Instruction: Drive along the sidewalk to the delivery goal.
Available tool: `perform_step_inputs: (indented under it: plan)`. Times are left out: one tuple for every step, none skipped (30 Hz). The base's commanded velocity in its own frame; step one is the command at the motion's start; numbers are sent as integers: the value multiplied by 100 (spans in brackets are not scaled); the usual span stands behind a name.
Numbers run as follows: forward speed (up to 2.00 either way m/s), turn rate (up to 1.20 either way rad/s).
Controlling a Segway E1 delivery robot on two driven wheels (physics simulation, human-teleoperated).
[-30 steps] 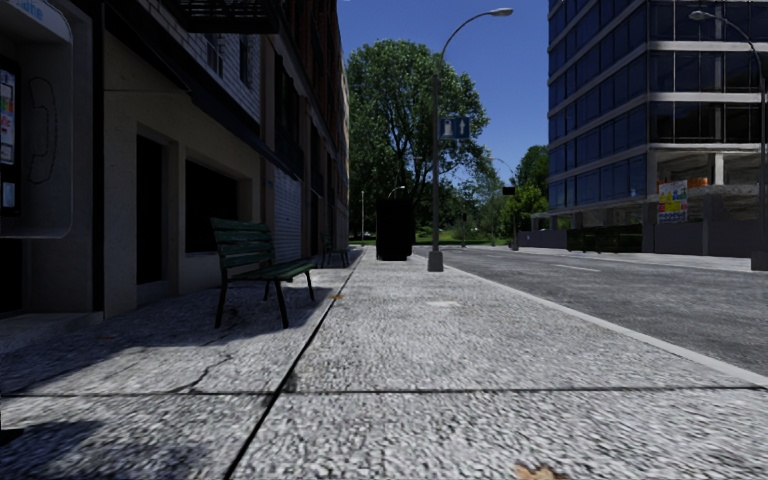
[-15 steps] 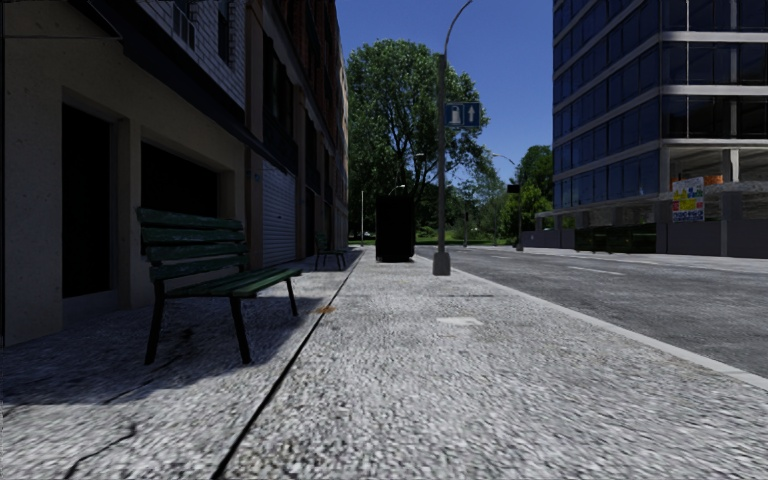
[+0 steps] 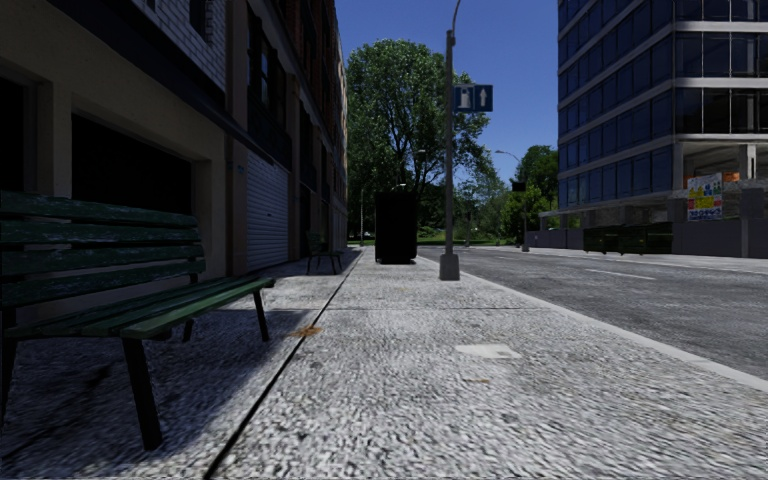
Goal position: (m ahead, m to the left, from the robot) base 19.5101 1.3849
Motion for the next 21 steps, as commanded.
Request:
perform_step_inputs:
  plan:
    - [200, 0]
    - [200, 0]
    - [200, 0]
    - [200, 0]
    - [200, 0]
    - [200, 0]
    - [200, 0]
    - [200, 0]
    - [200, 0]
    - [200, 0]
    - [200, 0]
    - [200, 0]
    - [200, 0]
    - [200, 0]
    - [200, 0]
    - [200, 0]
    - [200, 0]
    - [200, 0]
    - [200, 0]
    - [200, 0]
    - [200, 0]
